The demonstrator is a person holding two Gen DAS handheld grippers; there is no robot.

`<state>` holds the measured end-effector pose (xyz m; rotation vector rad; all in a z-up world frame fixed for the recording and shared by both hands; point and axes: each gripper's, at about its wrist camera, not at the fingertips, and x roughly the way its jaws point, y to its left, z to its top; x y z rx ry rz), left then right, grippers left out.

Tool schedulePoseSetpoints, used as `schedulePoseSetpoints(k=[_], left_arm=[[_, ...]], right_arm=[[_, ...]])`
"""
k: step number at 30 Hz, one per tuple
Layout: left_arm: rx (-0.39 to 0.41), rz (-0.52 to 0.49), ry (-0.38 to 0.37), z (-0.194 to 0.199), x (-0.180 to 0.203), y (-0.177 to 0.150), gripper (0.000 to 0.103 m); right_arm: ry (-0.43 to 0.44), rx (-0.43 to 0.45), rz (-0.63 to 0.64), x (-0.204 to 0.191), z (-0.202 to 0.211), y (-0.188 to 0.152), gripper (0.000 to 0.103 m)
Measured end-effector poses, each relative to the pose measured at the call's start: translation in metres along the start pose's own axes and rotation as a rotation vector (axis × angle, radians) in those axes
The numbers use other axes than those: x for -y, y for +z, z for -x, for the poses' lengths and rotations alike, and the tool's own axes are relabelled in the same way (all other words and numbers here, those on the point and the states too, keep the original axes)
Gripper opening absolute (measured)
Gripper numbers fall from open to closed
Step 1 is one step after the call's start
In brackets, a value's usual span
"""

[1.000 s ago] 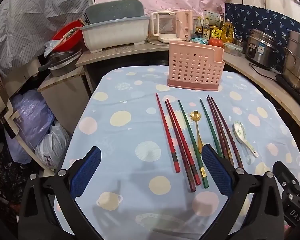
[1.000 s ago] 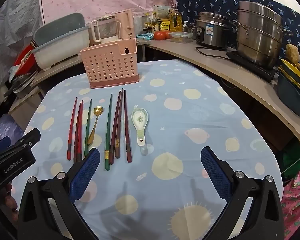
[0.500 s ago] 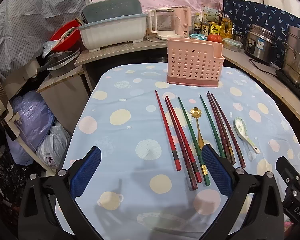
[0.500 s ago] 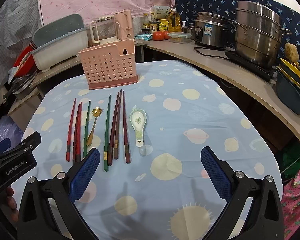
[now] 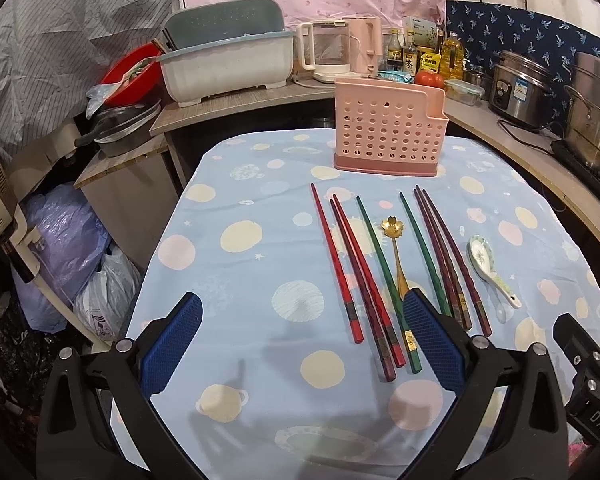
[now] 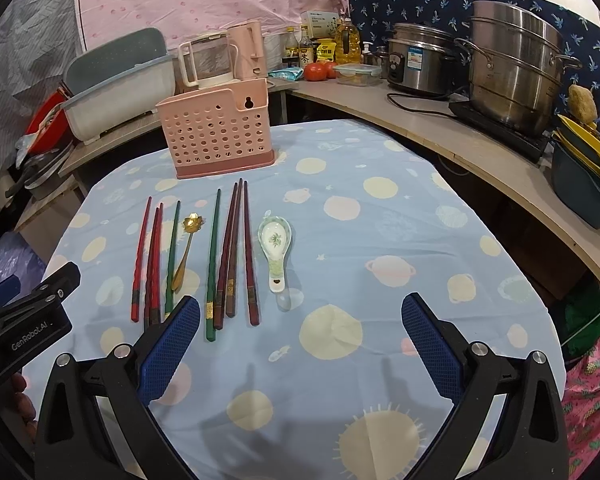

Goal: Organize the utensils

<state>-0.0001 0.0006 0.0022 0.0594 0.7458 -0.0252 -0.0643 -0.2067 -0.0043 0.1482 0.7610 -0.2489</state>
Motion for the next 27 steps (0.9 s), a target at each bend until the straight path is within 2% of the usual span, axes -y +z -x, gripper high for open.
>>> schedulePoseSetpoints(k=[14,27], left_arm=[[0.002,0.005,-0.014,-0.0009,0.0003,-0.0012,0.096],[-0.040,-0.003,-0.024,-0.0079,0.0035,-0.0050,0.096]], right_arm=[[-0.001,-0.001,0.000,0.0001,-0.0001,-0.0006,0.097],[0.000,-0.002,0.000,0.0004,-0.0008,-0.0009,0.097]])
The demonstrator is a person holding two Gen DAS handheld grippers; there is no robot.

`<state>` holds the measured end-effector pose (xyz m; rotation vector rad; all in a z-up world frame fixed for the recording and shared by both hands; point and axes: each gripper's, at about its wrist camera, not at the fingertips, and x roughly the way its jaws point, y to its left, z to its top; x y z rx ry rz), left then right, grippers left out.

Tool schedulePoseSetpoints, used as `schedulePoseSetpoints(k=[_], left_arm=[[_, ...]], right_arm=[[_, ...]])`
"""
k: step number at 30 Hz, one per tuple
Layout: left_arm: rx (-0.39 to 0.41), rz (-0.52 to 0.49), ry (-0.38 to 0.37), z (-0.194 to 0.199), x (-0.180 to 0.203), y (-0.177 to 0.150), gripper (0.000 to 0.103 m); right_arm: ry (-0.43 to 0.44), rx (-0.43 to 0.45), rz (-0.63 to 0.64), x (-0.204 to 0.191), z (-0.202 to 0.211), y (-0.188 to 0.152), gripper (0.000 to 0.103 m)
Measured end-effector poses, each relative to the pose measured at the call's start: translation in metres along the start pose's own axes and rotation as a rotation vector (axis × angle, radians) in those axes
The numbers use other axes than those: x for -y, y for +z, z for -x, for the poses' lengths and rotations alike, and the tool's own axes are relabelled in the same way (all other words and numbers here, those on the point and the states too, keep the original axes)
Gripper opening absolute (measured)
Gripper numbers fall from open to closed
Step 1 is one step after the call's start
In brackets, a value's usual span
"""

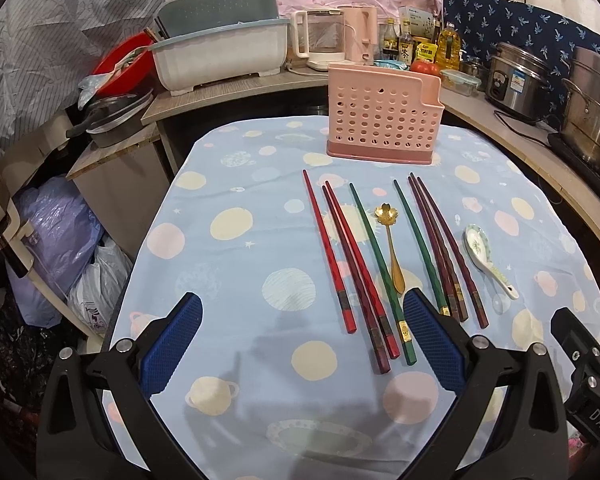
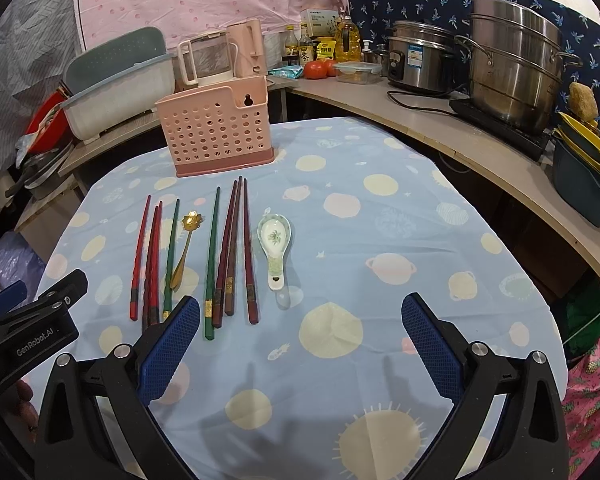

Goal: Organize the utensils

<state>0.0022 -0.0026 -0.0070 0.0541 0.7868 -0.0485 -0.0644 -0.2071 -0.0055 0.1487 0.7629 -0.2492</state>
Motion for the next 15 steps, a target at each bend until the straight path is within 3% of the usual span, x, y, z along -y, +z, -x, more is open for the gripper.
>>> schedulePoseSetpoints(k=[15], left_arm=[[-0.068,0.018,-0.022,-0.028,-0.011,-0.004,0.096]], right_arm=[[-0.006,-0.041,-0.012,0.007,-0.020,-0.006,0.097]])
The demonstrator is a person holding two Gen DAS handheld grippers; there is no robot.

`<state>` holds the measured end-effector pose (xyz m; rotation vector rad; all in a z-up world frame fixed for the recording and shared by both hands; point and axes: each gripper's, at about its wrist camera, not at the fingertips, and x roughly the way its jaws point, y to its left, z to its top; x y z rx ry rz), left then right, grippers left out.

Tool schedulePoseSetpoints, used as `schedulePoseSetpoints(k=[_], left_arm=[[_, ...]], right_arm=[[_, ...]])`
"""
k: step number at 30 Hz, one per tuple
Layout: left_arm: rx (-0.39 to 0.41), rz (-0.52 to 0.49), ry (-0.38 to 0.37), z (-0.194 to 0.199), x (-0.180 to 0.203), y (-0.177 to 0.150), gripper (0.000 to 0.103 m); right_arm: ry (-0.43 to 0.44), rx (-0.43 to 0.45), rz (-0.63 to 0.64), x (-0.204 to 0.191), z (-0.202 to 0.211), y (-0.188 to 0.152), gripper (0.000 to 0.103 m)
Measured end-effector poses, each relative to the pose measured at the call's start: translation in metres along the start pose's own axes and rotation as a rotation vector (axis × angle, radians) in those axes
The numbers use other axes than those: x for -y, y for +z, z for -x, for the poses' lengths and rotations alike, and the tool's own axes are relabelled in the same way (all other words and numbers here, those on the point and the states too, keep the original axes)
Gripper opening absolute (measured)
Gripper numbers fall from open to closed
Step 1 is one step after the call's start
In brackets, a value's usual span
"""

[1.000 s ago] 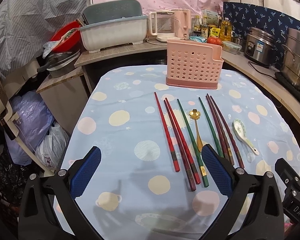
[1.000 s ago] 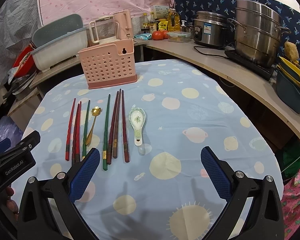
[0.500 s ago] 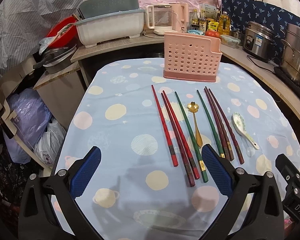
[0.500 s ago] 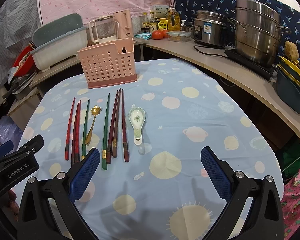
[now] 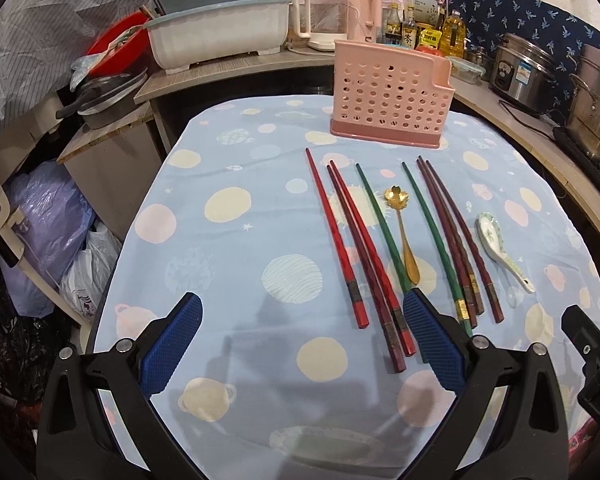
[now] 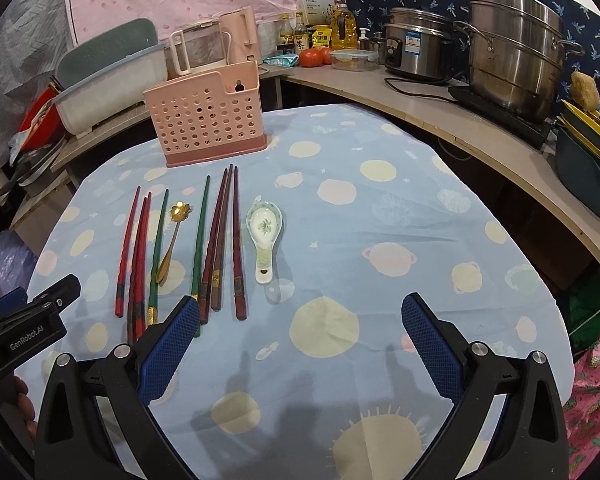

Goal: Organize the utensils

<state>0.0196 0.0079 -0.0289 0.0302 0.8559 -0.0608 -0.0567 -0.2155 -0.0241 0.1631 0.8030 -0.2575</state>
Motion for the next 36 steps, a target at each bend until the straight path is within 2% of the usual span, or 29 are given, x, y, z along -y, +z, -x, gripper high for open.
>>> schedulePoseSetpoints(k=[6,12,16,18,24,29,32,36], left_arm=[[-0.042,0.001,-0.005,-0.021,0.000,0.003,0.096],[-0.100,-0.011,-0.009,-0.049,0.003,0.007,0.089],[-0.150,-0.016,-0.030,-0.066,0.004,0.006,0.070],[-0.164,-0.013,-0.043,-0.070,0.004,0.005,0.068],[-0.149,-0.033,-0.045,-0.071,0.005,0.006,0.051],[-0.151,-0.025,-0.080,-0.070,0.001,0.008,0.029],[-0.156,-0.015,-0.096,-0.070,-0.002,0.008,0.020],[-0.162,-0.010,-0.116,-0.069,-0.006,0.008,0.009]], right_arm=[[-0.001,-0.014,0.008,-0.001,-0.017,0.009,0.093],[0.006,-0.037,0.006,-0.002,-0.040,0.023,0.079],[0.012,-0.053,0.011,-0.005,-0.056,0.032,0.071],[0.014,-0.062,0.016,-0.007,-0.063,0.035,0.067],[0.025,-0.112,0.019,-0.011,-0.088,0.037,0.052],[0.052,-0.144,0.012,-0.014,-0.099,0.034,0.037],[0.067,-0.157,0.008,-0.015,-0.103,0.032,0.026],[0.085,-0.171,0.002,-0.015,-0.105,0.028,0.017]])
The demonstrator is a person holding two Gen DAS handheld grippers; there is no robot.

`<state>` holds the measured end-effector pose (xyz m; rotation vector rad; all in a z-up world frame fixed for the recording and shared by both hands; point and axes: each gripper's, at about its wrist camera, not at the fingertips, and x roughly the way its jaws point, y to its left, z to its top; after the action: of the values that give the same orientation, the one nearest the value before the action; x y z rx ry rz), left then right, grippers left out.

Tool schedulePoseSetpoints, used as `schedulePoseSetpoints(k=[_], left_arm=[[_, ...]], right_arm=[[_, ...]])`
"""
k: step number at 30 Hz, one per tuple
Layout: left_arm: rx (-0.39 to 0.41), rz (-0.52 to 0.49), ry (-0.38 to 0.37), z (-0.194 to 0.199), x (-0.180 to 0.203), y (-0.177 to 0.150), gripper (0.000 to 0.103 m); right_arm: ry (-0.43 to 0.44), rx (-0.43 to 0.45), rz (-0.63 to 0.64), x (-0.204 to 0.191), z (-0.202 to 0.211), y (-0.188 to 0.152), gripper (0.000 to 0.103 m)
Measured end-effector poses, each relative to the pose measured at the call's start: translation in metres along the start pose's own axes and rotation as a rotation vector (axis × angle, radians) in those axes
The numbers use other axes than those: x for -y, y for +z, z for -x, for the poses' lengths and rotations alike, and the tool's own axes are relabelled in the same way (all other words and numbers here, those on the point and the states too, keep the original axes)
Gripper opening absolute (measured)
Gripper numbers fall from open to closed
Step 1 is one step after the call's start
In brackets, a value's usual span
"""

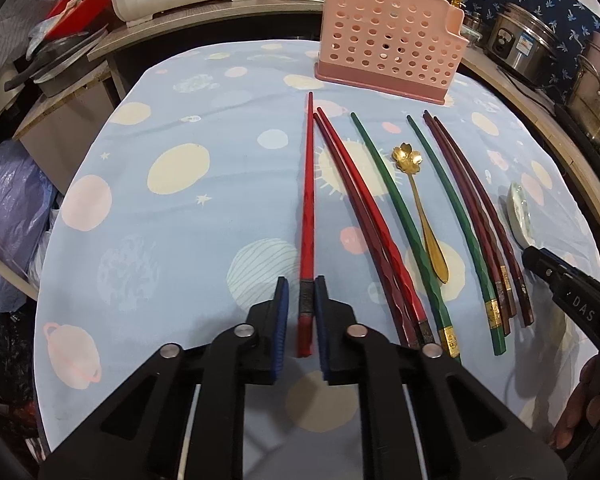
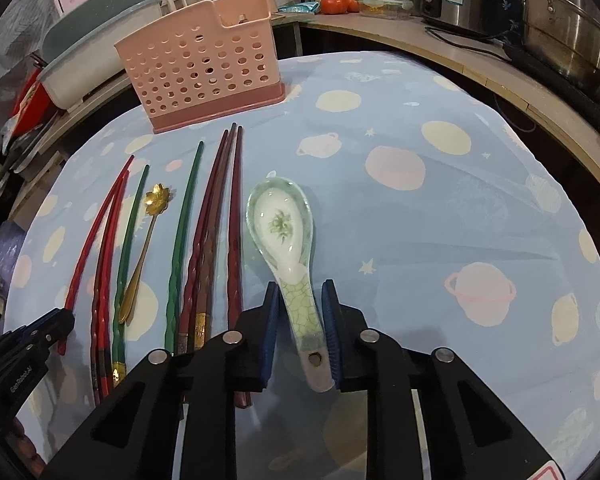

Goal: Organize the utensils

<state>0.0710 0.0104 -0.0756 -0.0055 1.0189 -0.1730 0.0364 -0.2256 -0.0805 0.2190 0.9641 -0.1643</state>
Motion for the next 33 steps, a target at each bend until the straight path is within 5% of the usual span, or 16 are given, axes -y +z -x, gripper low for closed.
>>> schedulePoseSetpoints(k=[16,33], left_arm=[[-0.021,0.002,-0.073,0.019,0.002,-0.024,0.007],[-0.020,-0.003,-0.066,0.030,-0.001,-0.047,0.007]], right_arm=[[0.032,-0.005,-0.014,0.014,0.024,-0.028,0.012],[0.090,0.044,-0.090,0.040,0.063,-0.053,0.018]])
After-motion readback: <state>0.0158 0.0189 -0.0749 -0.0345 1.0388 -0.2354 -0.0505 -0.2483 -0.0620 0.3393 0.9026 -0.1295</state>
